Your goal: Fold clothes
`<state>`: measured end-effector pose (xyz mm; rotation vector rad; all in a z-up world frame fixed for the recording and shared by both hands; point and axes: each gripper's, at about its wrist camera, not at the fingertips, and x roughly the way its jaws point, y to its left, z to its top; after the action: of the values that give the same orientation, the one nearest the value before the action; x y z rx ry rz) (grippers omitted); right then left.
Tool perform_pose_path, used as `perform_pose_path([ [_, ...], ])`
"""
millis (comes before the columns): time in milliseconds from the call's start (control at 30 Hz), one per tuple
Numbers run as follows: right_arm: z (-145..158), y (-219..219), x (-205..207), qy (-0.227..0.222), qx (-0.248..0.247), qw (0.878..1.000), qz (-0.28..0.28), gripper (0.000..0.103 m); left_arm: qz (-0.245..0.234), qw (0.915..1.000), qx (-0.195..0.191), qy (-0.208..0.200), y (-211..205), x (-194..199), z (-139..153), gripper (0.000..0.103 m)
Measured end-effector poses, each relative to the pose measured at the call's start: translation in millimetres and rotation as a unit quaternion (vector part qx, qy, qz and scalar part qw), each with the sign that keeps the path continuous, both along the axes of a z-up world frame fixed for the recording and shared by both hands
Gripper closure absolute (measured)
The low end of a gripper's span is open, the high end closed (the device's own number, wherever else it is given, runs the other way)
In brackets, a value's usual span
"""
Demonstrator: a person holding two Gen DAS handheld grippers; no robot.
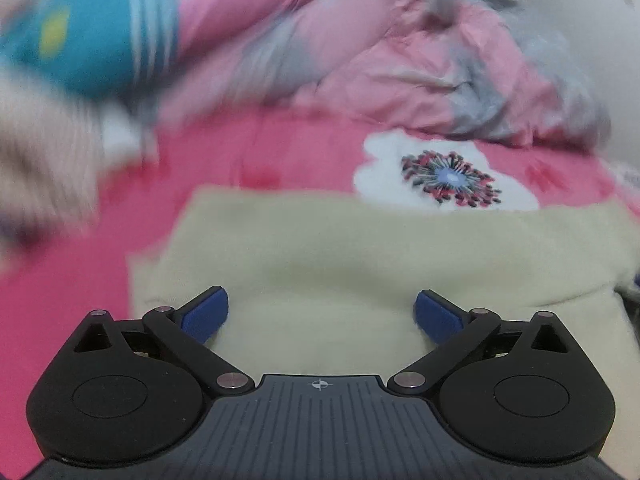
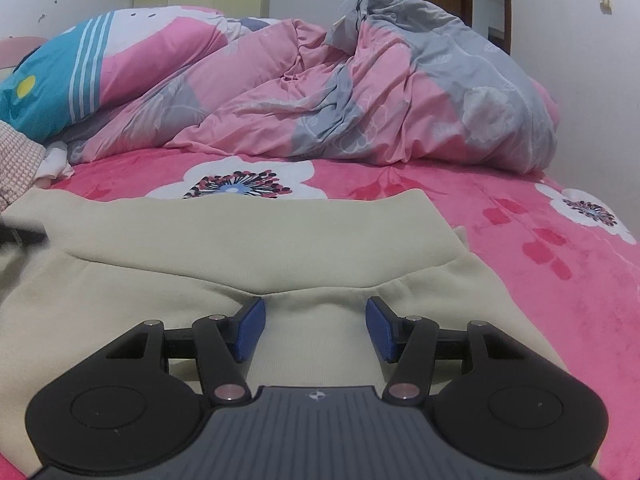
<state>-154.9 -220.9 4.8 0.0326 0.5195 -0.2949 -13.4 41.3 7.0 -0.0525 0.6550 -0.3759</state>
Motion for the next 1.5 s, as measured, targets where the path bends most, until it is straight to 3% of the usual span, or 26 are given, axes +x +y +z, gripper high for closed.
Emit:
perform_pose_path([
  [33, 1.3, -0.4, 0.4, 0.003, 0.001, 1.0, 0.0, 0.045, 0.004, 0.9998, -0.021, 0.0, 6.2, -0.6, 1.4, 0.001],
  [167, 21.9, 1.7, 1.1, 0.016, -0.002, 1.0, -0.001, 0.046, 0.003, 0.9999, 0.004, -0.012, -0.1, -8.2, -0.4, 0.001],
  [300, 52.3, 6.1, 10.9, -0.018, -0.033, 0.999, 0.025, 0.046, 0.008, 0.9998, 0.004, -0.016, -1.3, -10.4, -1.0, 0.001],
  [400, 33.4, -27.1, 36.9, 0.033, -0.029, 0.999, -0.011, 0.047, 0.008, 0.9998, -0.001, -0.016, 2.9, -8.4, 0.0, 0.001],
  [500, 15.3, -76.8, 29.4, 0.031, 0.073, 0.996, -0.035, 0.053, 0.005, 0.9998, -0.004, -0.017, 3.8, -8.8, 0.3, 0.001],
  [533, 20.1, -85.9, 22.1, 0.024, 0.096, 0.994, -0.046, 0.067, 0.005, 0.9998, -0.005, -0.016, 4.0, -8.5, 0.2, 0.001],
  [600, 33.7, -84.8, 9.0, 0.016, 0.089, 0.993, -0.072, 0.071, 0.005, 0.9999, -0.005, -0.016, 4.0, -8.0, -0.1, 0.001],
  [667, 49.3, -61.0, -3.8, -0.007, 0.069, 0.997, -0.036, 0.07, 0.004, 0.9999, -0.005, -0.016, 3.4, -8.0, -0.3, 0.001],
  [733, 56.7, -24.5, -12.3, -0.026, 0.041, 0.998, 0.048, 0.07, 0.004, 0.9998, -0.005, -0.016, 3.0, -8.2, -0.6, 0.001],
  [833, 42.2, 37.7, -22.5, -0.013, -0.029, 0.979, 0.203, 0.07, 0.004, 0.9999, -0.005, -0.015, 3.8, -7.6, -1.2, 0.001],
  [900, 14.2, 53.3, -31.8, 0.037, -0.079, 0.97, 0.229, 0.071, 0.003, 0.9999, -0.005, -0.014, 4.2, -7.3, -1.0, 0.001],
  [1000, 11.5, 3.9, -61.8, 0.012, 0.002, 0.981, 0.194, 0.072, 0.001, 0.9999, -0.004, -0.014, 4.3, -6.9, -0.9, 0.0],
  [1033, 14.6, -12.7, -71.8, 0.006, 0.014, 0.984, 0.175, 0.085, 0.001, 0.9999, -0.004, -0.014, 4.3, -6.6, -1.0, 0.0],
  [1167, 23.8, -54.2, -104.9, 0.02, -0.022, 0.996, 0.08, 0.077, 0.0, 0.9999, -0.004, -0.013, 4.1, -6.0, -1.0, 0.0],
  [1267, 25.9, -64.5, -119.0, 0.021, -0.028, 0.999, 0.023, 0.078, 0.0, 0.9999, -0.003, -0.013, 3.5, -6.1, -0.6, 0.0],
  [1367, 31.2, -47.8, -119.8, -0.017, -0.018, 0.999, 0.047, 0.078, -0.001, 0.9999, 0.001, -0.012, 2.5, -5.4, 0.0, 0.0],
  [1433, 24.9, -50.4, -110.0, -0.013, -0.006, 0.999, 0.05, 0.079, -0.002, 1.0, 0.001, -0.009, 3.0, -4.8, 1.0, 0.0],
  [1467, 21.0, -53.1, -104.5, -0.009, 0.001, 0.999, 0.049, 0.078, -0.004, 1.0, -0.001, -0.008, 4.4, -4.9, 2.9, 0.0],
  [1500, 17.1, -65.1, -104.1, -0.01, 0.027, 0.999, 0.039, 0.07, -0.003, 1.0, -0.005, -0.005, 7.1, -6.4, 7.4, 0.003],
])
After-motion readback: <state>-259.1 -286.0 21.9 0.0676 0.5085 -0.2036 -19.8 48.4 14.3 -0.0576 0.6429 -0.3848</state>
